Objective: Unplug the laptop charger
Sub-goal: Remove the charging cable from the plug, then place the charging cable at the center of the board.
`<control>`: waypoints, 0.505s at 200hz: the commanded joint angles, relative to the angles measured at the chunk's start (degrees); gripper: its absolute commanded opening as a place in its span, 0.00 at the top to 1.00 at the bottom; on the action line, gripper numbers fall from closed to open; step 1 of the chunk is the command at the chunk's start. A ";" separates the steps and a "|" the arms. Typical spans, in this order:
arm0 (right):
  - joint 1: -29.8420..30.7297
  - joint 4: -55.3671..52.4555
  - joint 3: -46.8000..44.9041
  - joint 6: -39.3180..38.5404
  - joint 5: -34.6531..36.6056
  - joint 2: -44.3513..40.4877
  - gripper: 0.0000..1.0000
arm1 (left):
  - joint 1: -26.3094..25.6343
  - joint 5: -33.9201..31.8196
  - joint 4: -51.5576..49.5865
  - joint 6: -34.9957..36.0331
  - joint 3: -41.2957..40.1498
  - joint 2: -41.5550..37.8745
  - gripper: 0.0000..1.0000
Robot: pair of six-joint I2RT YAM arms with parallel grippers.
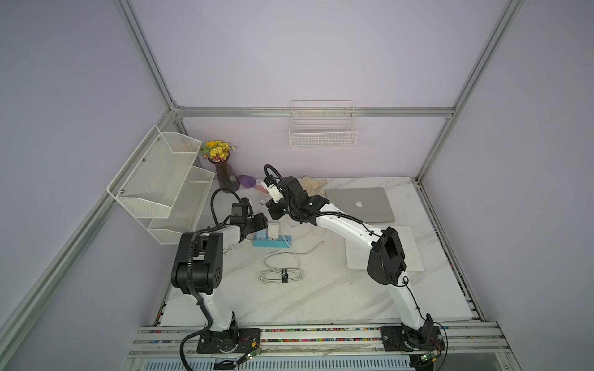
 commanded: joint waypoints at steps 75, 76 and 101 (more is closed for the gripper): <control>-7.09 13.98 -32.82 10.16 5.54 -25.54 1.00 | -0.72 0.55 0.04 1.66 -5.83 -8.82 0.30; -7.16 14.23 -33.33 10.22 5.73 -25.97 1.00 | -0.73 0.47 0.12 1.67 -5.99 -8.94 0.30; -12.16 15.19 -43.25 15.90 5.16 -33.88 1.00 | -0.80 0.63 -0.26 1.65 -8.44 -11.72 0.30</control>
